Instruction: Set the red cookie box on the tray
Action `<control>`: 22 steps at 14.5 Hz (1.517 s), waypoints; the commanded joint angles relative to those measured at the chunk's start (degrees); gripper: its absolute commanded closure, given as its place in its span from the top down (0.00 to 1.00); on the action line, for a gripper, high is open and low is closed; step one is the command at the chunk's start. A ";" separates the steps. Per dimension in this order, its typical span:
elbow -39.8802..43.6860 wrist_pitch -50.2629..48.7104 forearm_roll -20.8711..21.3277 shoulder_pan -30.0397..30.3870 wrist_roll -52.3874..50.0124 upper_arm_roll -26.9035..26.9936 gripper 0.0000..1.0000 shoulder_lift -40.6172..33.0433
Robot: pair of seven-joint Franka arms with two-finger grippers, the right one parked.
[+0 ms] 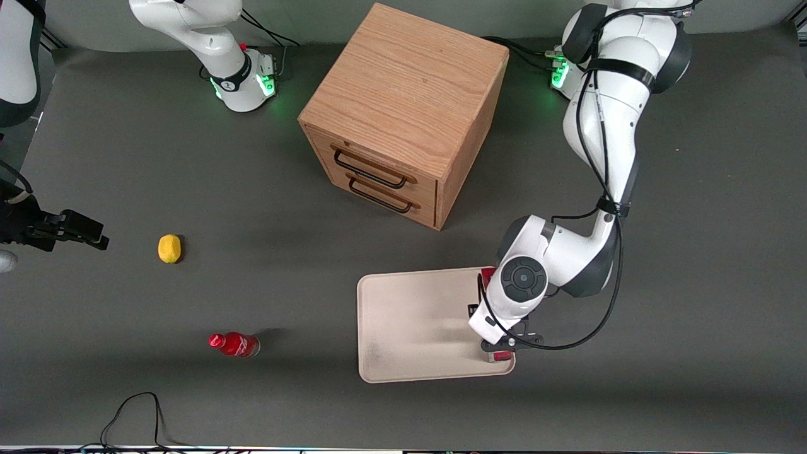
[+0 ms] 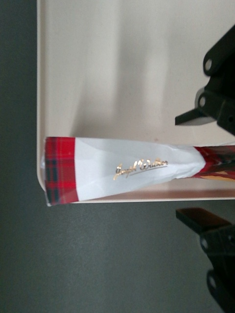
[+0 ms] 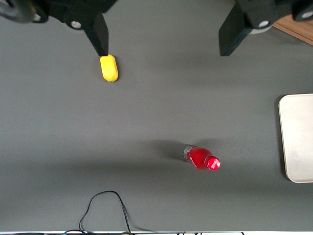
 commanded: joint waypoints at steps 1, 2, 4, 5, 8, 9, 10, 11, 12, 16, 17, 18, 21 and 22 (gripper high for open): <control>-0.48 -4.00 -4.04 0.50 -0.91 0.50 1.00 -5.35; -0.65 -6.46 -4.40 1.12 -0.56 0.50 1.00 -7.54; -4.84 -10.52 -4.40 3.83 3.54 0.50 1.00 -14.03; -9.22 -11.05 -4.58 5.50 7.31 0.50 1.00 -18.59; -21.36 -12.98 -4.75 11.82 12.96 0.50 1.00 -32.13; -24.27 -14.30 -4.76 13.93 14.80 0.50 1.00 -36.18; -26.39 -16.05 -4.76 15.87 17.17 0.50 1.00 -39.52; -28.41 -18.07 -4.76 18.15 20.41 0.50 1.00 -42.86; -30.43 -19.40 -4.76 20.35 23.67 0.50 1.00 -46.20; -39.92 -20.02 -4.76 27.21 28.70 0.41 1.00 -58.08; -41.60 -20.02 -4.76 27.83 31.14 0.41 1.00 -60.19; -42.74 -20.02 -4.84 28.62 32.82 0.41 1.00 -62.13; -43.20 -23.27 -7.91 29.86 33.72 0.33 1.00 -63.99; -43.20 -23.54 -8.09 29.95 33.63 0.24 1.00 -64.43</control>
